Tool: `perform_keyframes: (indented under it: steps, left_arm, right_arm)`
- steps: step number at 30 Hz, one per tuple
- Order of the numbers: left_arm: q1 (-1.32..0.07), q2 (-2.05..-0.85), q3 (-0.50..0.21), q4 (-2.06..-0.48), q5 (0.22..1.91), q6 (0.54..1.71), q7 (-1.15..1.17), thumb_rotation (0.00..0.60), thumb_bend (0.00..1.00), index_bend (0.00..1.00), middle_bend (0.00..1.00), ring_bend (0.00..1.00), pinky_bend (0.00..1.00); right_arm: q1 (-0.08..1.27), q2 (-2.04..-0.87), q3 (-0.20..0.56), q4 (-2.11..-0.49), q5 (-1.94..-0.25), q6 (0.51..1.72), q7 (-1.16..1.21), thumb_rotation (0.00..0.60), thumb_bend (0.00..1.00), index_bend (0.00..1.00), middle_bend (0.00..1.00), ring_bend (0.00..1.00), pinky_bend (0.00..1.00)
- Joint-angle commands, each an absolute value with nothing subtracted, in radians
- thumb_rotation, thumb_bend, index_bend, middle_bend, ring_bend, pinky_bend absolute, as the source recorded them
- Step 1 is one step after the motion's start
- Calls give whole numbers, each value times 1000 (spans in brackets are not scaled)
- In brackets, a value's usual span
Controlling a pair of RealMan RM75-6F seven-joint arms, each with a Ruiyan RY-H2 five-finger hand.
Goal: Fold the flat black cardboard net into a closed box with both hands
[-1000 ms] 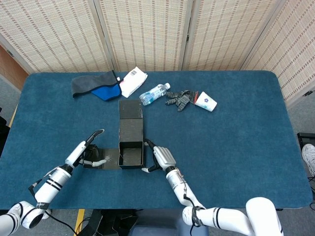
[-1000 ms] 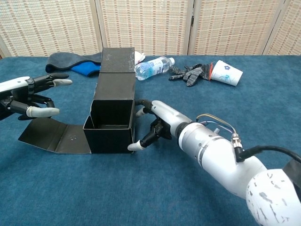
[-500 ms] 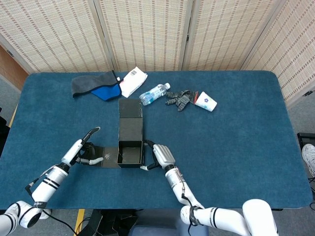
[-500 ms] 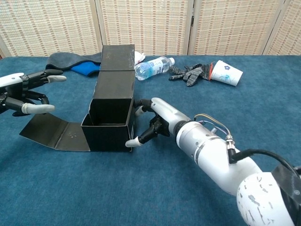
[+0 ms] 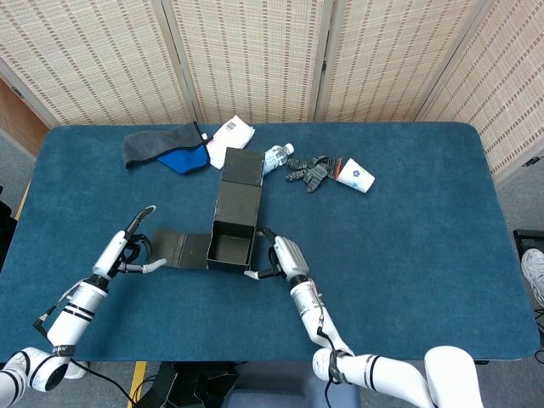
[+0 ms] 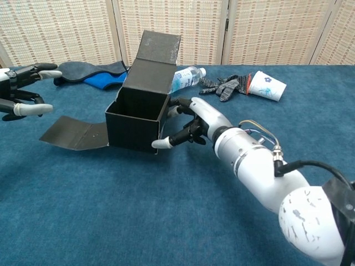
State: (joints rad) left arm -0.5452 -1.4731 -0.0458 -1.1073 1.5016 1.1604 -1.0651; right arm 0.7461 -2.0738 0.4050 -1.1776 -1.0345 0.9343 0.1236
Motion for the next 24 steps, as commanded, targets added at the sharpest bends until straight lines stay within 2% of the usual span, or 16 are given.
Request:
perform_keyframes:
  steps: [1, 9, 15, 20, 24]
  left_arm:
    - [-534, -1470, -64, -1095, 1480, 1171, -1048, 600, 165, 0, 0, 565, 915]
    - [-503, -1499, -121, -1029, 1411, 1197, -1026, 600, 165, 0, 0, 564, 915]
    - [-502, -1538, -128, -992, 1421, 1209, -1009, 600, 165, 0, 0, 564, 913]
    - [-518, -1585, -128, -963, 1461, 1245, -968, 600, 165, 0, 0, 564, 912]
    - [-539, -1625, -133, -938, 1484, 1262, -951, 600, 165, 0, 0, 563, 912]
  right_arm:
    - [723, -2026, 442, -1242, -1003, 906, 180, 600, 281, 408, 420, 834, 915]
    - [664, -1894, 503, -1409, -929, 843, 295, 600, 315, 418, 429, 841, 915]
    - [646, -1827, 536, -1480, -858, 716, 428, 600, 328, 418, 429, 842, 915]
    - [655, -1807, 540, -1490, -827, 633, 493, 600, 327, 418, 429, 842, 915]
    - [670, -1817, 529, -1478, -843, 631, 498, 600, 328, 418, 429, 843, 915]
